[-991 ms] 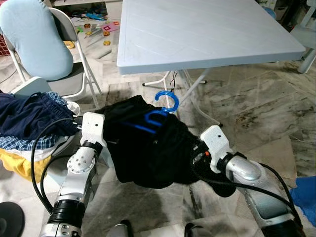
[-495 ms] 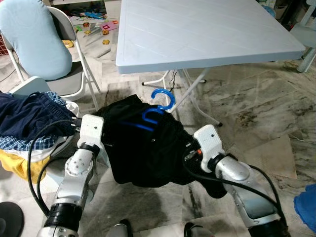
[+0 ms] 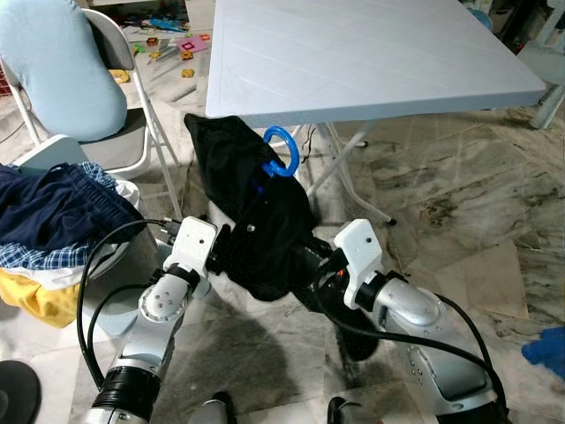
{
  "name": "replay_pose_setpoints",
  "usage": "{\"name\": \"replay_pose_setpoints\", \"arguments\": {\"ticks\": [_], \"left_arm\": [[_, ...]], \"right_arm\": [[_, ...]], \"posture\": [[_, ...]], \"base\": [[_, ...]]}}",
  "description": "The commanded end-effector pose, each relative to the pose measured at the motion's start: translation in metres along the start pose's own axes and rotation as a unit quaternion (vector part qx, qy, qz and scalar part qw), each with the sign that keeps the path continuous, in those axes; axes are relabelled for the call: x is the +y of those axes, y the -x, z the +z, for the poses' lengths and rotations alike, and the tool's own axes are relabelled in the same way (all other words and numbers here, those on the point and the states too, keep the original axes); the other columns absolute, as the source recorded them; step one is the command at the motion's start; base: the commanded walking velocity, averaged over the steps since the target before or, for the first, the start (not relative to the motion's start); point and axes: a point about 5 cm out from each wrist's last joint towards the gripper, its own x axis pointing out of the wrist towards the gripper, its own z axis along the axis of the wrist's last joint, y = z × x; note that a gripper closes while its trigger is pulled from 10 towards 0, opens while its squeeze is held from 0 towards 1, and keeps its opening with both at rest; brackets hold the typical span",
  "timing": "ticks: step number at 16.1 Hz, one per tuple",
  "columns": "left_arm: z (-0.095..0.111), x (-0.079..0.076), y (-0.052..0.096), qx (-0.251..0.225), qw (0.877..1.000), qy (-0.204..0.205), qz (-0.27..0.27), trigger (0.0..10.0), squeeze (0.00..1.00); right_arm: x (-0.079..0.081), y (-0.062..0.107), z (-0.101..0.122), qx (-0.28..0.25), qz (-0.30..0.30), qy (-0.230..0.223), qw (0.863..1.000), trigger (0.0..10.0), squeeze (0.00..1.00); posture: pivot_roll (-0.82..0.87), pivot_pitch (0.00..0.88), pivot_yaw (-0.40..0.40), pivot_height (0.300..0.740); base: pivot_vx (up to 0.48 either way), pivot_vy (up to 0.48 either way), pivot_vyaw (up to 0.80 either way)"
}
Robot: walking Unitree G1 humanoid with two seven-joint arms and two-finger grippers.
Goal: Hang hanger
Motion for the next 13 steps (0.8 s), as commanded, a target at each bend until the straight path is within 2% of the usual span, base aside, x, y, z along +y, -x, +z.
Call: {"name": "replay_pose_setpoints", "arguments": {"ticks": [1, 5, 8, 13], "left_arm": [[-0.001, 0.007, 0.0, 0.0, 1.0, -0.011, 0.013, 10.0, 0.0], [0.002, 0.002, -0.003, -0.008, 1.0, -0.002, -0.002, 10.0, 0.0], [0.007, -0.014, -0.003, -0.019, 0.999, 0.024, -0.044, 10.0, 0.0], [0.018, -0.028, 0.02, -0.06, 0.998, 0.021, -0.027, 10.0, 0.0]], "right_arm": [[0.007, 0.002, 0.012, -0.028, 0.028, 0.004, 0.999, 10.0, 0.0], [0.008, 0.003, 0.012, -0.025, 0.038, 0.0, 0.999, 10.0, 0.0], [0.011, 0.002, 0.011, -0.023, 0.046, -0.001, 0.999, 10.0, 0.0], [-0.007, -0.006, 0.012, -0.028, -0.022, 0.007, 0.999, 10.0, 0.0]], "posture": [[-0.09, 0.181, 0.032, 0.74], [-0.09, 0.18, 0.032, 0.74], [-0.09, 0.181, 0.032, 0.74], [-0.08, 0.183, 0.033, 0.74]], "base": [[0.0, 0.0, 0.0], [0.0, 0.0, 0.0], [0.0, 0.0, 0.0], [0.0, 0.0, 0.0]]}}
